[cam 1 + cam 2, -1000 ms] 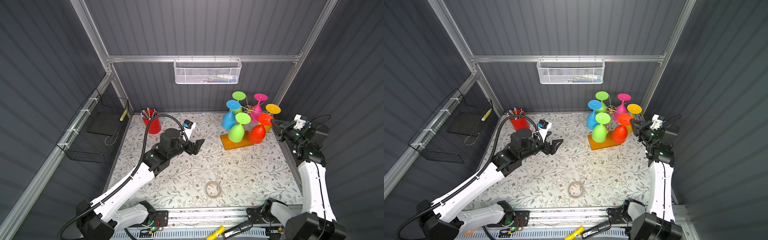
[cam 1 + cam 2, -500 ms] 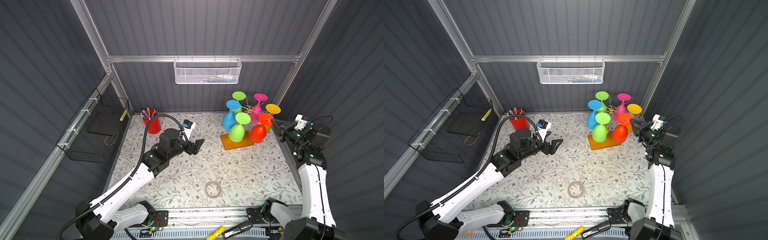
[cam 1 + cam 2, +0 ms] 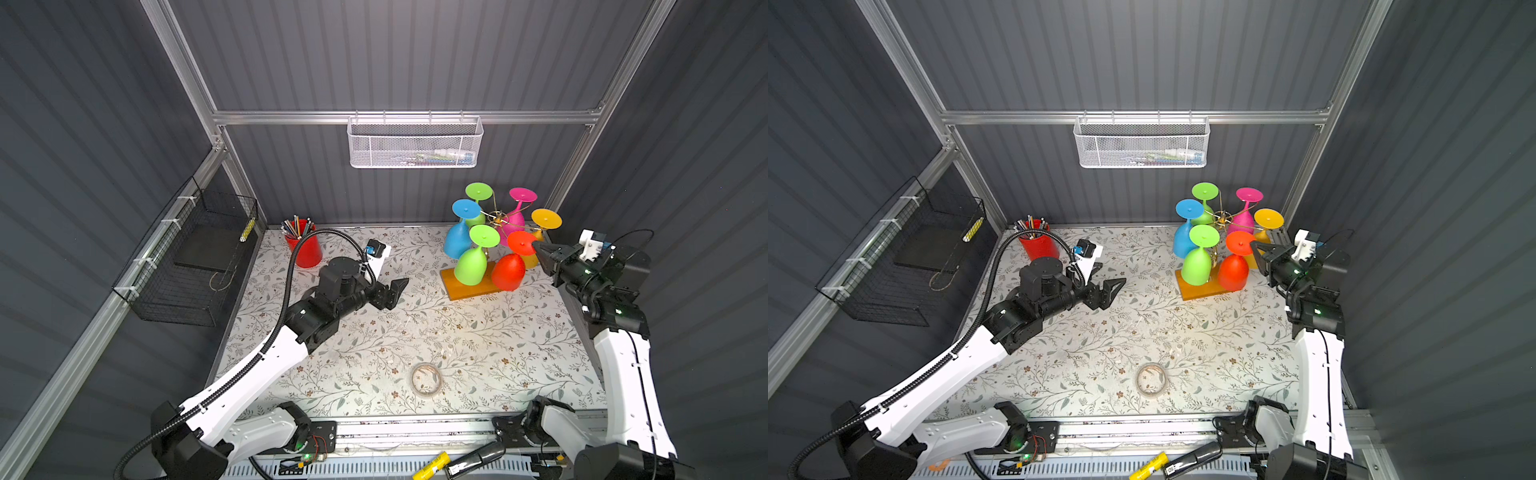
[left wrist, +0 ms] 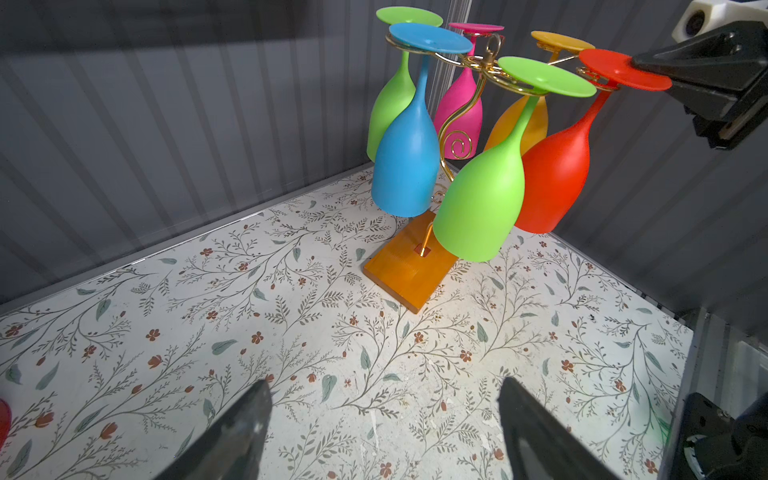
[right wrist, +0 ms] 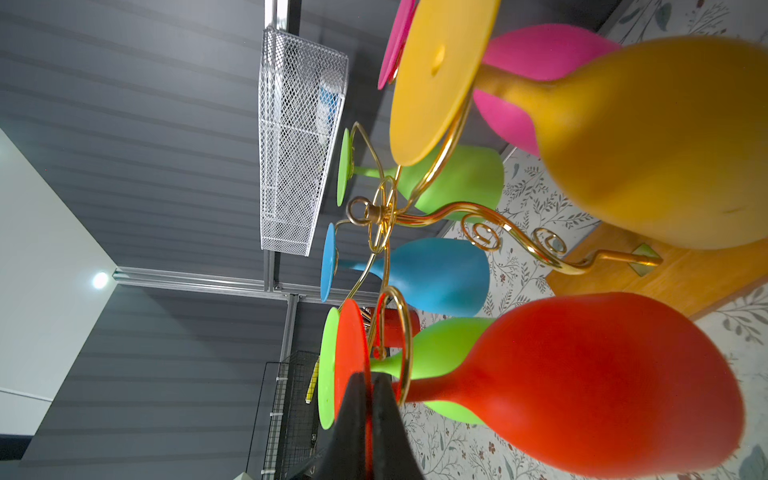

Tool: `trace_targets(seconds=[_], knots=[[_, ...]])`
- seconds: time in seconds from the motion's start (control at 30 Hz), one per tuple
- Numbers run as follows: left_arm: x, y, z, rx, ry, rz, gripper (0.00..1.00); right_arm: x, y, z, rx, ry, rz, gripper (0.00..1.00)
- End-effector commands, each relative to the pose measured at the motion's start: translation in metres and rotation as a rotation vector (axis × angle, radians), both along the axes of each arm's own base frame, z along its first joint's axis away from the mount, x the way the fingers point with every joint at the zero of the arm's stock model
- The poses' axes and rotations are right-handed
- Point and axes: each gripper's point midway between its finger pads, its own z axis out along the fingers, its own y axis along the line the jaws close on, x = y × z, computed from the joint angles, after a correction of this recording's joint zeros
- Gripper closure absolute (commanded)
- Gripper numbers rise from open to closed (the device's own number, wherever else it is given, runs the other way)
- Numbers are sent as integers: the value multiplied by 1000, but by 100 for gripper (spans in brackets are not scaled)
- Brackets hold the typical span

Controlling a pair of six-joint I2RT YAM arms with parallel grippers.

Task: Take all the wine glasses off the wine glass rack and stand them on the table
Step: 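Close the right gripper on the red glass's foot at the rack, then slide the red glass off its rack arm, pulling toward the robot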

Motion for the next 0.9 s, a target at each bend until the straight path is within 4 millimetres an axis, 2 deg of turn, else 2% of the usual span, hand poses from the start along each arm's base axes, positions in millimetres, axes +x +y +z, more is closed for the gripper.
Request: trace_targets(seconds=[0.0,0.27,0.87], knots=[[0,-2,1,3,-14,-5,14,2,5,8,-28,-25,10,100],[0,-1,0,5,-12,-5,14,12,5,10,-31,-26,2,100],[1,-3,-4,10,-2,-6,14,22,1,31,-38,-59,-21,100]])
